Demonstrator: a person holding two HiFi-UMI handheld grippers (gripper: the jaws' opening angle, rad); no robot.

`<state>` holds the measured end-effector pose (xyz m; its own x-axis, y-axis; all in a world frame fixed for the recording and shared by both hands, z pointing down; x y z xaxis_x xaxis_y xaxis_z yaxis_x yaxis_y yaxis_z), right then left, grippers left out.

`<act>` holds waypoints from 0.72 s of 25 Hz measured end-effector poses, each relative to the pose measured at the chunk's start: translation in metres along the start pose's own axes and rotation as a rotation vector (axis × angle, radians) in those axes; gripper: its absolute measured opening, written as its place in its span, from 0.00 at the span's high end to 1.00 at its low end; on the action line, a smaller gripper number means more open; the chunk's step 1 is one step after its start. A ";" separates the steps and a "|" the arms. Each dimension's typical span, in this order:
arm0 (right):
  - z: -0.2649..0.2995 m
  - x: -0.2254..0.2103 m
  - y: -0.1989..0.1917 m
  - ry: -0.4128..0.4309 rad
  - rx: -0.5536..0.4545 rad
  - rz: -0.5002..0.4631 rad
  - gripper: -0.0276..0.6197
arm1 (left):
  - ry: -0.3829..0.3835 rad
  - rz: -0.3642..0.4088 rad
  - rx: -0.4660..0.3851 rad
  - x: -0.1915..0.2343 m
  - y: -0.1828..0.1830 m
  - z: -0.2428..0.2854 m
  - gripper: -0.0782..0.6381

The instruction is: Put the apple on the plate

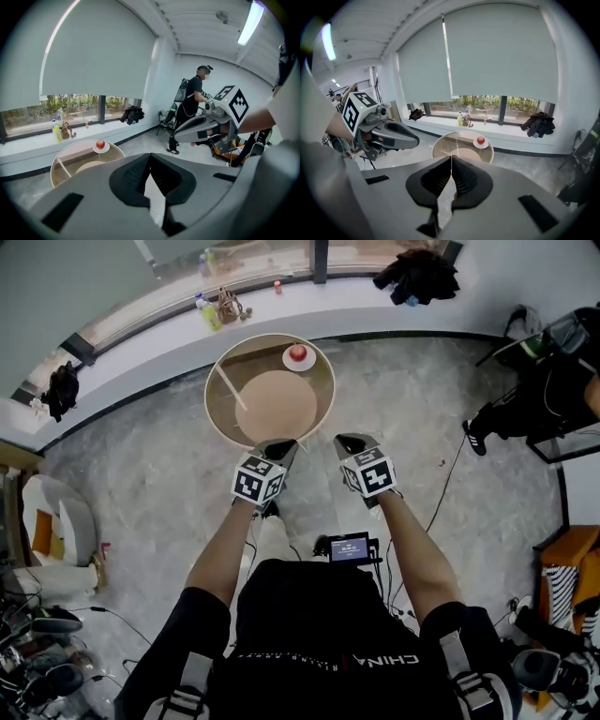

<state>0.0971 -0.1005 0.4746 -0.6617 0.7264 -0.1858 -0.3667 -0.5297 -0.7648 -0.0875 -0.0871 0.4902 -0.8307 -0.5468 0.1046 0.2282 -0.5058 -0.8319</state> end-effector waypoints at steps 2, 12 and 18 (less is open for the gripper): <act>-0.011 0.010 -0.001 0.023 -0.022 0.018 0.91 | 0.014 0.052 0.006 -0.012 0.001 -0.018 0.87; 0.001 0.055 0.015 -0.025 -0.075 0.066 0.91 | -0.027 0.150 0.008 -0.011 -0.005 -0.073 0.87; 0.008 0.075 0.025 -0.040 -0.058 -0.009 0.91 | -0.013 0.087 -0.048 0.013 -0.012 -0.084 0.87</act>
<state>0.0332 -0.0629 0.4459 -0.6846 0.7122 -0.1554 -0.3345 -0.4963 -0.8011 -0.1438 -0.0323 0.4563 -0.8018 -0.5964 0.0377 0.2744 -0.4235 -0.8634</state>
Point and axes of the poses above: the fingertips, and each gripper's own axes: z forward along the fingers, x to its left, y out of its top, the point moved 8 cm from there along -z, backward along the fingers, and after that the axes turned 10 degrees about y, right-handed, at the moved point
